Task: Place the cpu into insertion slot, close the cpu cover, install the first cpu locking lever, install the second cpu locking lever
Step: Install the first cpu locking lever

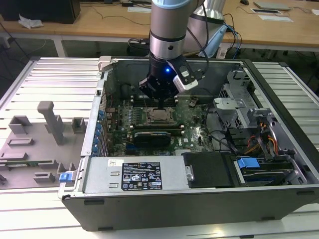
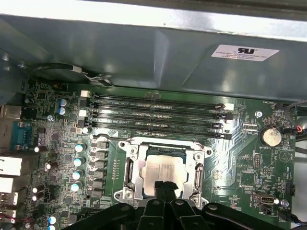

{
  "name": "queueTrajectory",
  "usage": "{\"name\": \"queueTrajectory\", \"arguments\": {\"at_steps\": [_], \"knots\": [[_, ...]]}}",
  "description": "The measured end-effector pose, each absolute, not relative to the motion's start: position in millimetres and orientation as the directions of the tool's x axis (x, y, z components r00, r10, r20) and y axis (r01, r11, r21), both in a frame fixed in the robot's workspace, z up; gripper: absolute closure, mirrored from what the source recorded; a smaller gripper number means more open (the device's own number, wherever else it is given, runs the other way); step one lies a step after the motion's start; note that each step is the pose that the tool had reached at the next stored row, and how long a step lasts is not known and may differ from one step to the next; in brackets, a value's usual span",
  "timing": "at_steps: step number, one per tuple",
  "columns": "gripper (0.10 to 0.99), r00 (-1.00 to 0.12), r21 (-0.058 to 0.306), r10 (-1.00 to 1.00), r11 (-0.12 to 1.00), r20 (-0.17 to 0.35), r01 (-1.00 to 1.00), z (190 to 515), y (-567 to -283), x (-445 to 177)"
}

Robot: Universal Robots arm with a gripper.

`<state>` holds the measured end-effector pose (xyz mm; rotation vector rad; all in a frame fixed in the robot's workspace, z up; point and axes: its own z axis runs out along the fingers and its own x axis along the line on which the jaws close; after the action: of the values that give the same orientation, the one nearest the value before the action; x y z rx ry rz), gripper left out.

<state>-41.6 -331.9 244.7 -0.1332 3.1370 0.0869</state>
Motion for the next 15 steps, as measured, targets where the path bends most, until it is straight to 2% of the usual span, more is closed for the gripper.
{"name": "queueTrajectory", "arguments": {"at_steps": [15], "knots": [[0.98,-0.996,0.054,-0.085,0.995,-0.016,-0.085,244.7,-329.5,-93.3]]}}
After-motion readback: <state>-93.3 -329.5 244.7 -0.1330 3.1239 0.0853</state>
